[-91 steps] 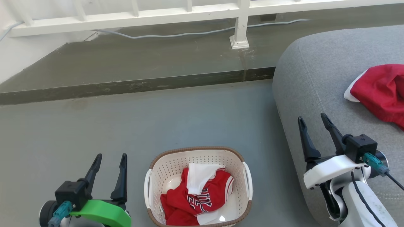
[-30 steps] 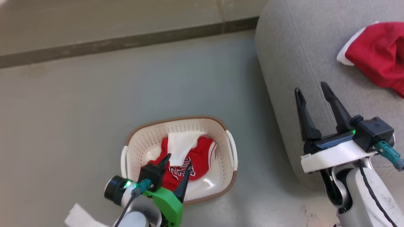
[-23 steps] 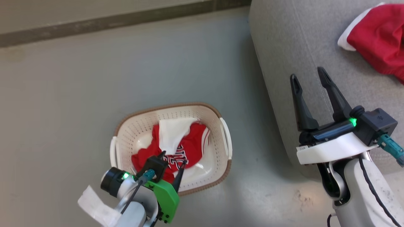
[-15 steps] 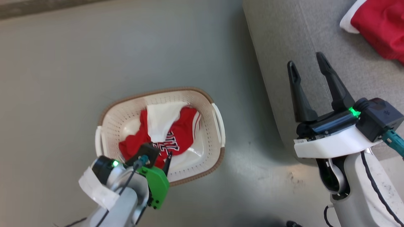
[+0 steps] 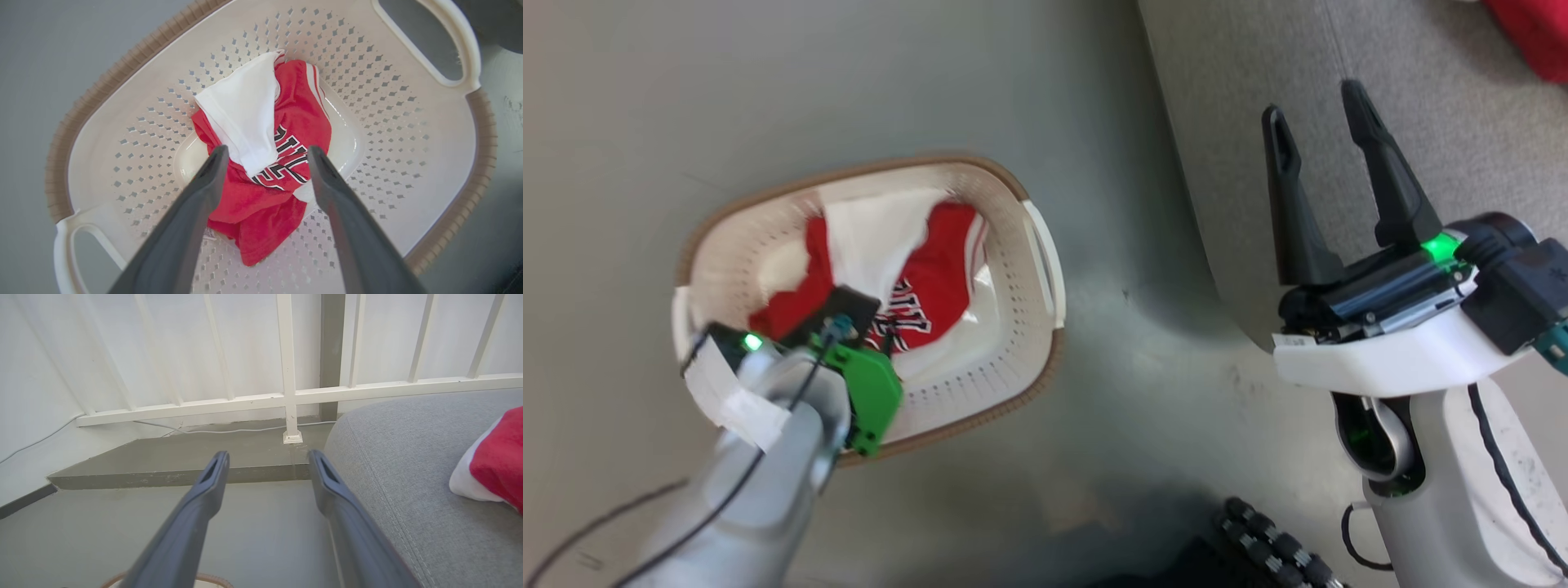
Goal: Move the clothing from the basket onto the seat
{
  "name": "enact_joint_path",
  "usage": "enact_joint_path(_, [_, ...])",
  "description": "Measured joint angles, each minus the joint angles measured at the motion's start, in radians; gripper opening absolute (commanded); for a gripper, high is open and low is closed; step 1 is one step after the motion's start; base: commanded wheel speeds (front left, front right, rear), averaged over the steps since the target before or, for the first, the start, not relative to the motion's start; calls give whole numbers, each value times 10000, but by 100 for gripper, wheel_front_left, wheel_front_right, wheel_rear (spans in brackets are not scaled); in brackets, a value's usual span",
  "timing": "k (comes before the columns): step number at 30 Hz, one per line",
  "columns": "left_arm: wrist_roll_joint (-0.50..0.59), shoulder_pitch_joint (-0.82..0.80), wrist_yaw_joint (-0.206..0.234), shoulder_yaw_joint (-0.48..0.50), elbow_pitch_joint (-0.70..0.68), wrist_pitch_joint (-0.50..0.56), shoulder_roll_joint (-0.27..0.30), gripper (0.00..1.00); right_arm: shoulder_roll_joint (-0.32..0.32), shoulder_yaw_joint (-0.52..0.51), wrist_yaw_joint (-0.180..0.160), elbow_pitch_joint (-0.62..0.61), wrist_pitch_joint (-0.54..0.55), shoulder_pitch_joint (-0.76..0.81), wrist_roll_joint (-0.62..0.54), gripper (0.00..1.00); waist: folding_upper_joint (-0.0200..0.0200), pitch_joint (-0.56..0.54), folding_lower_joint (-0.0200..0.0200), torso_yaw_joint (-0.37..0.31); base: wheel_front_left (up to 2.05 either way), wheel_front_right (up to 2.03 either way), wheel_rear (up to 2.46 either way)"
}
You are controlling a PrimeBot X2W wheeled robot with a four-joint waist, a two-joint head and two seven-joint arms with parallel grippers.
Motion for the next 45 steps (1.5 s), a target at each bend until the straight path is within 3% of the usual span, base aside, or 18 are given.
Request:
enact_joint_path(14, [1152, -1830, -403, -510, 999, 445, 1018, 100, 90, 71, -35, -270, -290, -554, 401, 100, 0, 1996, 1, -865, 0, 0, 0])
enact_joint_path(28, [1394, -2412, -485, -604, 2057, 424, 1009, 100, 180, 186, -190, 40, -477, -875, 610, 100, 0, 3231, 1, -1358, 0, 0, 0])
enact_joint_path(30, [1381, -2490, -389, -516, 2236, 424, 976, 96, 186, 192, -190, 63, -489, -952, 612, 100, 0, 3270, 1, -1379, 0, 0, 0])
enact_joint_path(31, [1371, -2512, -349, -462, 2280, 424, 972, 54, 190, 201, -190, 86, -491, -955, 616, 100, 0, 3280, 1, -1384, 0, 0, 0])
enact_joint_path(32, [1371, -2528, -318, -437, 2320, 424, 966, 6, 194, 211, -190, 113, -491, -956, 625, 100, 0, 3284, 1, -1387, 0, 0, 0])
enact_joint_path(33, [1371, -2549, -303, -437, 2372, 424, 961, 0, 199, 224, -190, 140, -493, -959, 648, 100, 0, 3286, 1, -1388, 0, 0, 0])
enact_joint_path(41, [867, -2650, -81, 23, 2830, 205, 802, 0, 215, 389, -186, 422, -537, -1211, 694, 100, 0, 3139, 0, -1473, 0, 0, 0])
enact_joint_path(45, [800, -2653, -77, 17, 2907, -136, 263, 0, 217, 211, -186, 508, -537, -1427, 663, 100, 0, 2903, 0, -1429, 0, 0, 0])
